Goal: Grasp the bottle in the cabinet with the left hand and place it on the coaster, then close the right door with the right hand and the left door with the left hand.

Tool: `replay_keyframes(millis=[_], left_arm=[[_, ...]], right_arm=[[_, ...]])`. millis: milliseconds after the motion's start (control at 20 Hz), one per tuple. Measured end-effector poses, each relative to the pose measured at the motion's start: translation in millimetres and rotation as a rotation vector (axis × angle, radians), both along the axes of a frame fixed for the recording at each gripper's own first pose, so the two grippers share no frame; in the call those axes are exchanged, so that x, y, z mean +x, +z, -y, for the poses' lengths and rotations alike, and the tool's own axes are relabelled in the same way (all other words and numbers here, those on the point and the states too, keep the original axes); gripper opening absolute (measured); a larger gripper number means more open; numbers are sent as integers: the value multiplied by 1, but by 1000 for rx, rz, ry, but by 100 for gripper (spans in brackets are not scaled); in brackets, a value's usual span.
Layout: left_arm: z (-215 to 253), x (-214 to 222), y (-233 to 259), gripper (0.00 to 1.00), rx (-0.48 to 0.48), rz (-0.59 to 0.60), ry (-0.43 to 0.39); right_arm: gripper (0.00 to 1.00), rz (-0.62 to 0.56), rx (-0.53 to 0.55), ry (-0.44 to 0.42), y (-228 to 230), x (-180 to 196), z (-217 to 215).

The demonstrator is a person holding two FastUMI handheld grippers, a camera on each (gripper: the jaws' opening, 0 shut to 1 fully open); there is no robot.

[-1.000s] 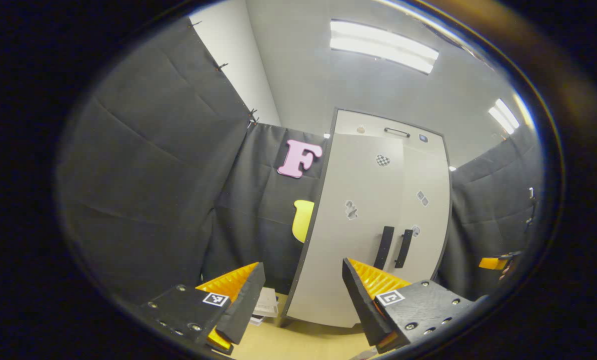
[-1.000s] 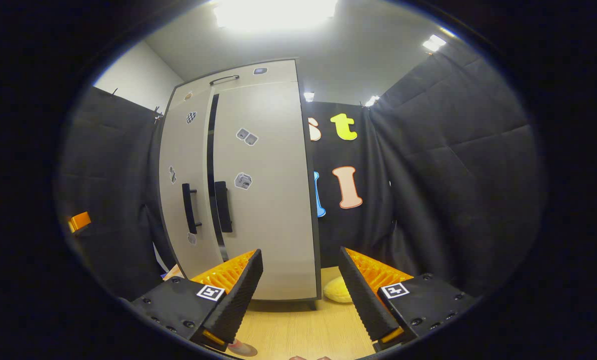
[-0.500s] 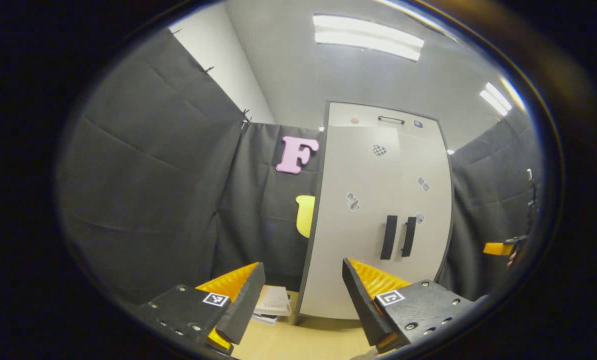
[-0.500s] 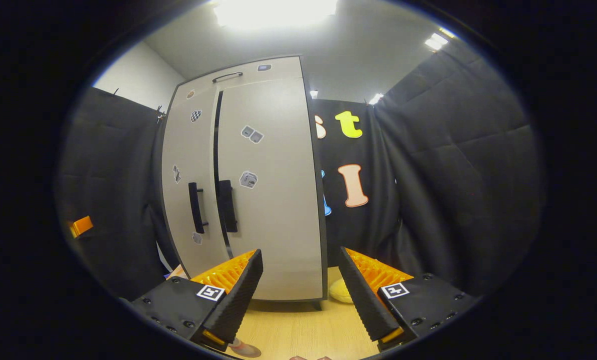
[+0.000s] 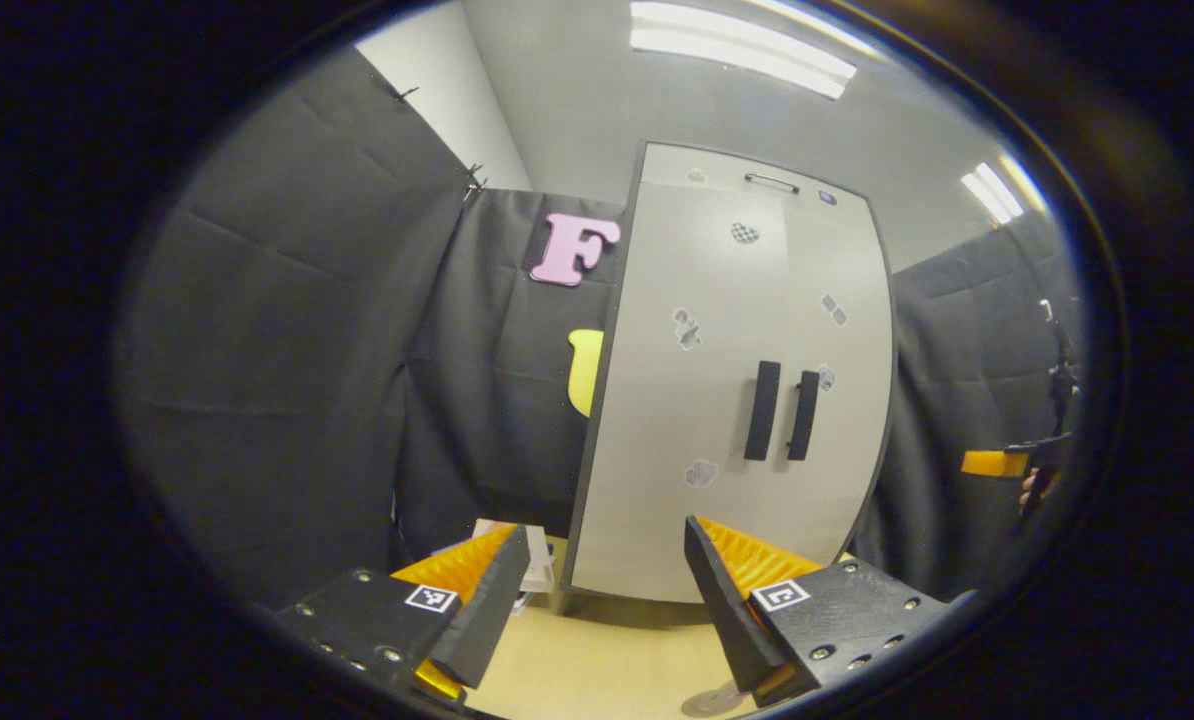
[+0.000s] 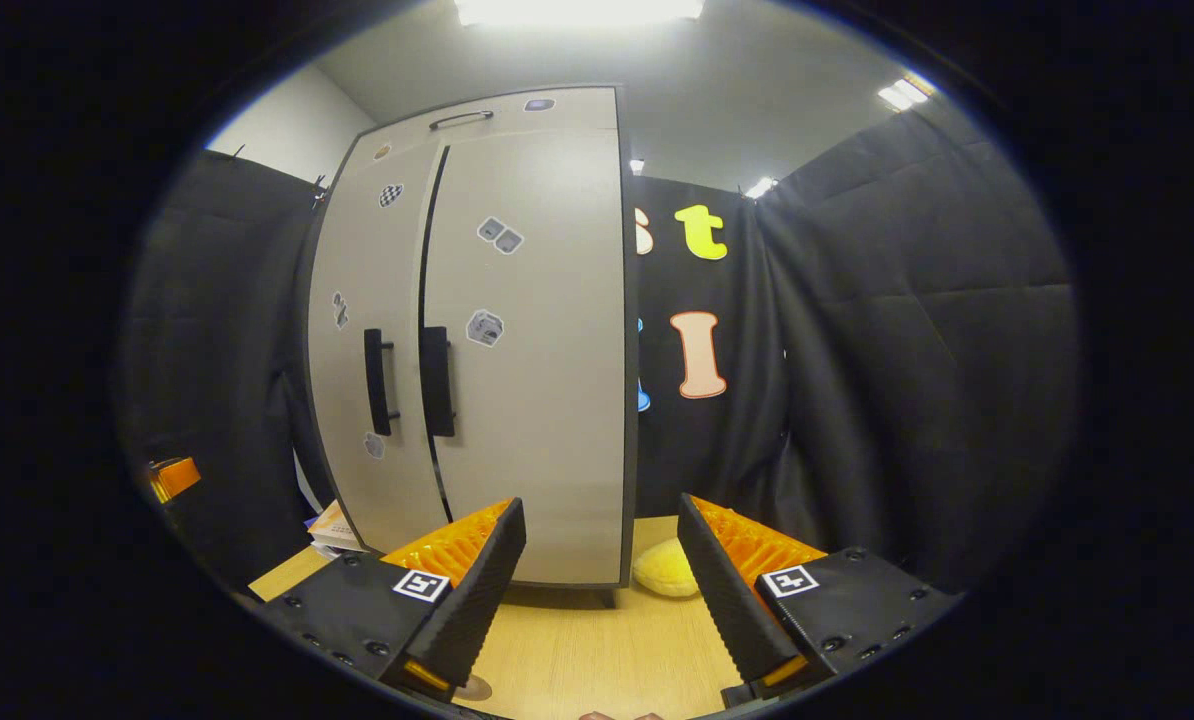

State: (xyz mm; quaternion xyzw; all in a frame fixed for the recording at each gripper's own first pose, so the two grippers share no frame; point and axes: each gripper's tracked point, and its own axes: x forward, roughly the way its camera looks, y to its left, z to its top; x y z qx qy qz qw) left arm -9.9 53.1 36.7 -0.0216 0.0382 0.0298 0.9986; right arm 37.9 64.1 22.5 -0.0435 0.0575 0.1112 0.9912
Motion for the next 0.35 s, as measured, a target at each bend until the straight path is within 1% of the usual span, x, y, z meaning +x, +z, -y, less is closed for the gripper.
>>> replay_keyframes(millis=[50, 150, 250, 300, 350], left_arm=[[3, 3, -4, 91, 10, -17, 2], [13, 5, -3, 91, 23, -34, -6], [33, 3, 3, 91, 40, -41, -30], [38, 1, 7, 84, 56, -45, -24], [42, 1, 10, 96, 75, -46, -2]], right_arm=[[98, -15, 11, 3, -3, 1, 0], [97, -21, 44, 14, -5, 7, 2], [97, -33, 64, 17, -14, 17, 8], [97, -47, 74, 28, -17, 23, 10], [97, -54, 89, 49, -17, 28, 9]])
